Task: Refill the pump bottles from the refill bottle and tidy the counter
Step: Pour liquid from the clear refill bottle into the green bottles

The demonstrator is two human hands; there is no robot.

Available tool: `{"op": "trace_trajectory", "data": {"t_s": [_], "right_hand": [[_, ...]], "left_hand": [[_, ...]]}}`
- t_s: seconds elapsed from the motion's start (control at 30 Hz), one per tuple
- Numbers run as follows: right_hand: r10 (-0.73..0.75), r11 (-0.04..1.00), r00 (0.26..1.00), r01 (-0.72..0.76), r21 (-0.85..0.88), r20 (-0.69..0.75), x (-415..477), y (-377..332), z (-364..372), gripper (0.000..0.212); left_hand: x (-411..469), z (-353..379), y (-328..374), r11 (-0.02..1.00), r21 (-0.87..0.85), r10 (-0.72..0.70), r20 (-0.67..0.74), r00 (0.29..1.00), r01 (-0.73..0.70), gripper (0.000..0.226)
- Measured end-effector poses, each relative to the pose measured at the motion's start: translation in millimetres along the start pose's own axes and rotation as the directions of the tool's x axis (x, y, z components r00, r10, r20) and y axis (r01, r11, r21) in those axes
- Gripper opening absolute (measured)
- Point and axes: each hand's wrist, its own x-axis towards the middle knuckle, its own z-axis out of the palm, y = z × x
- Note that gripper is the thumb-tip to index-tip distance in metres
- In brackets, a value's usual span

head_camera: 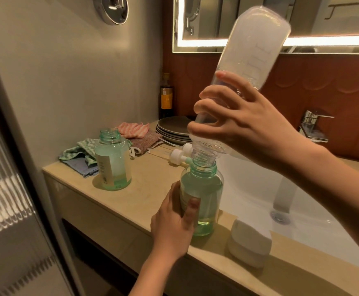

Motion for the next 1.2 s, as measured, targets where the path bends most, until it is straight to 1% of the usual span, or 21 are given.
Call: {"op": "trace_trajectory", "data": {"t_s": [0.17, 0.33, 0.47, 0.57, 0.7, 0.83, 1.03, 1.1, 1.2], "right_hand": [[0.006, 1.0, 1.0, -0.006, 0.011, -0.011, 0, 0, 1, 0.045], [0.032, 0.998, 0.999, -0.031, 0.059, -0.024, -2, 0, 2, 0.04], [0.064, 0.993, 0.998, -0.061, 0.105, -0.021, -6, 0, 4, 0.039], [0.089, 0.989, 0.995, -0.083, 0.124, -0.039, -9, 0, 9, 0.038], [0.148, 0.979, 0.988, -0.14, 0.148, -0.045, -15, -1, 15, 0.033], [0.212, 0.957, 0.977, -0.207, 0.205, 0.001, -21, -1, 19, 0.037], [0.271, 0.924, 0.96, -0.28, 0.26, 0.071, -28, 2, 26, 0.054], [0.309, 0.892, 0.943, -0.331, 0.307, 0.12, -32, 1, 30, 0.064], [0.367, 0.806, 0.904, -0.426, 0.411, 0.217, -41, -2, 35, 0.075]], "left_hand": [[0, 0, 0, 1.0, 0.002, 0.003, 0.003, 1.0, -0.003, 0.072], [1, -1, 0, 1.0, 0.011, 0.016, 0.008, 1.0, -0.016, 0.074], [1, -1, -1, 1.0, 0.024, 0.016, 0.012, 1.0, -0.016, 0.077], [1, 0, -2, 0.999, 0.041, 0.022, 0.013, 1.0, -0.023, 0.075], [1, 0, -1, 0.998, 0.054, 0.02, 0.009, 1.0, -0.02, 0.074], [1, 0, -1, 0.998, 0.056, 0.026, 0.002, 1.0, -0.027, 0.073], [1, 0, -2, 0.998, 0.047, 0.03, 0.006, 1.0, -0.03, 0.072], [1, 0, -2, 0.999, 0.039, 0.036, 0.008, 0.999, -0.036, 0.076], [1, 0, -3, 0.999, 0.036, 0.039, 0.015, 0.999, -0.039, 0.079]]}}
